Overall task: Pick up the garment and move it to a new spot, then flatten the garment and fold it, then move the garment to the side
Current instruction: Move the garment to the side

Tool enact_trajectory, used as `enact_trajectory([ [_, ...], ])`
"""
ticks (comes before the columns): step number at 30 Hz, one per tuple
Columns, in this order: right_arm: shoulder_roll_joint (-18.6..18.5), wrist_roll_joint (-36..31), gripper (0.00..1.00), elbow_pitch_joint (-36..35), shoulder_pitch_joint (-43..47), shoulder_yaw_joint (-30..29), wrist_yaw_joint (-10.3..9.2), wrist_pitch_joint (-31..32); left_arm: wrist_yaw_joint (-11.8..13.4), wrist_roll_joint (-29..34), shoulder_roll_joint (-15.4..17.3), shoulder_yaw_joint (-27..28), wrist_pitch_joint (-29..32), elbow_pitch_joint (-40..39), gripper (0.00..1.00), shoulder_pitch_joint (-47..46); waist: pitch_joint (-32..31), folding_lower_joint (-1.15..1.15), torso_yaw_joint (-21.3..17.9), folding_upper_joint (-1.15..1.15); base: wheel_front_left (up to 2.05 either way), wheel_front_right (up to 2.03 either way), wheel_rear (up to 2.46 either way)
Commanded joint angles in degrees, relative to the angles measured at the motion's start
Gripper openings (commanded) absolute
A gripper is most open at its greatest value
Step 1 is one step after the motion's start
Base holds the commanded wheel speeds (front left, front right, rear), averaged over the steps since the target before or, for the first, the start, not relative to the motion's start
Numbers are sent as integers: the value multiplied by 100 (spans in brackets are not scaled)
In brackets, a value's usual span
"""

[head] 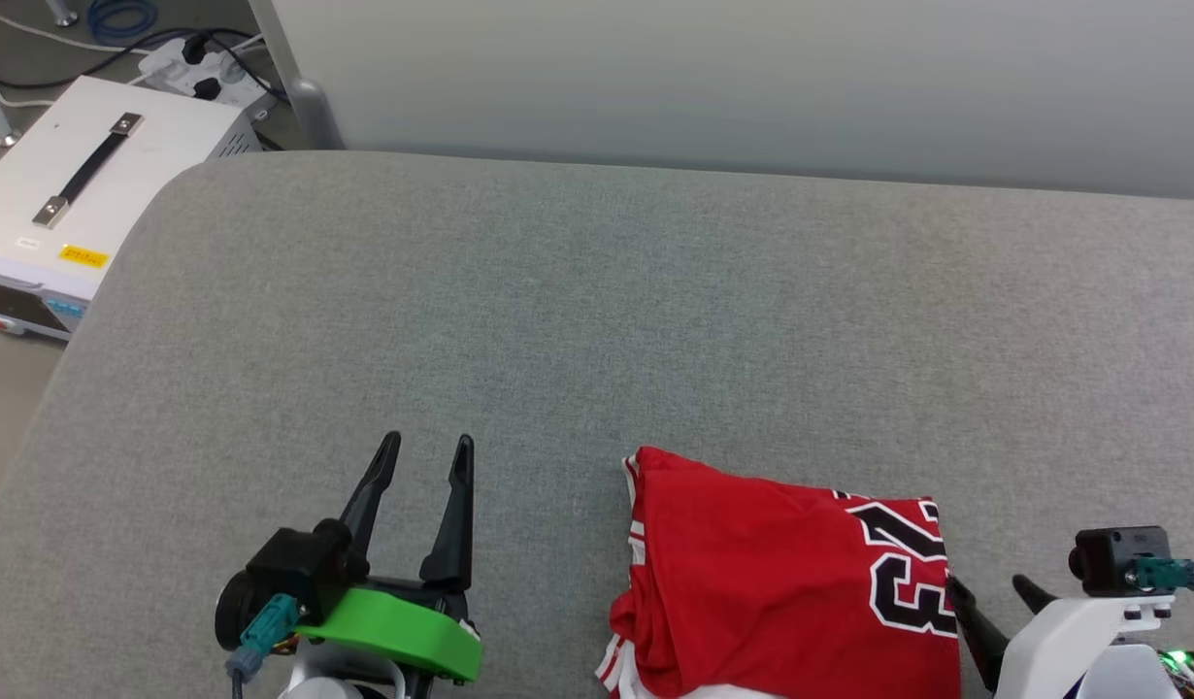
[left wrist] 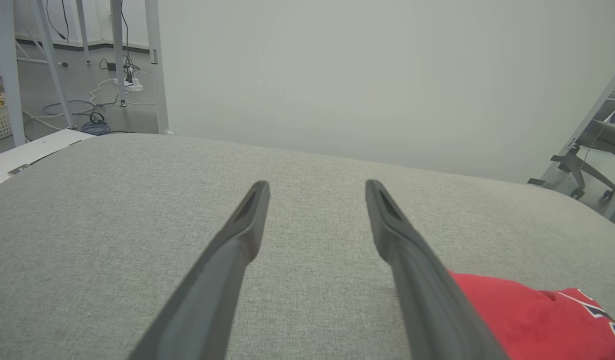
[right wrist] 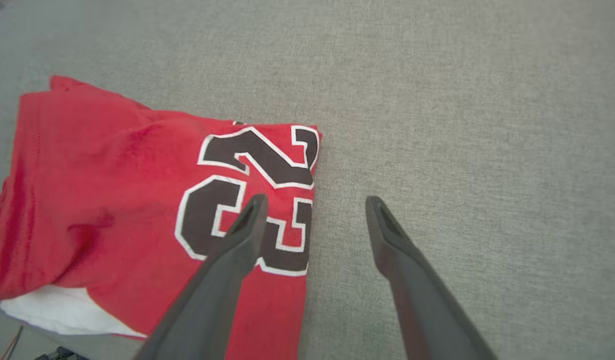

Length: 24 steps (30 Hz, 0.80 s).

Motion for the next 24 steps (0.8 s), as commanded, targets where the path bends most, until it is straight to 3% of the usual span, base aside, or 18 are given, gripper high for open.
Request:
enact_trajectory([
  [1, 36, 41, 100, 88, -46, -7, -4, 188, -17, 81, -25, -30, -34, 10, 100, -153, 171, 0, 109, 0, 0, 0, 0],
  [9, 227, 73, 100, 541, -333, 182, -4, 842, -17, 85, -26, -85, -34, 32, 100, -360, 487, 0, 299, 0, 0, 0, 0],
  [16, 129, -20, 100, 992, -398, 539, -4, 1087, -18, 80, -30, -86, -34, 76, 100, -455, 616, 0, 362, 0, 0, 0, 0],
  [17, 98, -31, 43, 1069, -405, 604, -4, 1114, -18, 81, -30, -86, -34, 86, 100, -458, 619, 0, 362, 0, 0, 0, 0],
  [18, 58, -45, 4, 1114, -416, 668, -4, 1114, -18, 82, -31, -85, -34, 94, 100, -459, 617, 0, 359, 0, 0, 0, 0],
  [24, -201, -180, 0, 1181, -604, 865, -4, 794, -18, 95, -24, -91, -34, 146, 100, -461, 511, 0, 249, 0, 0, 0, 0],
])
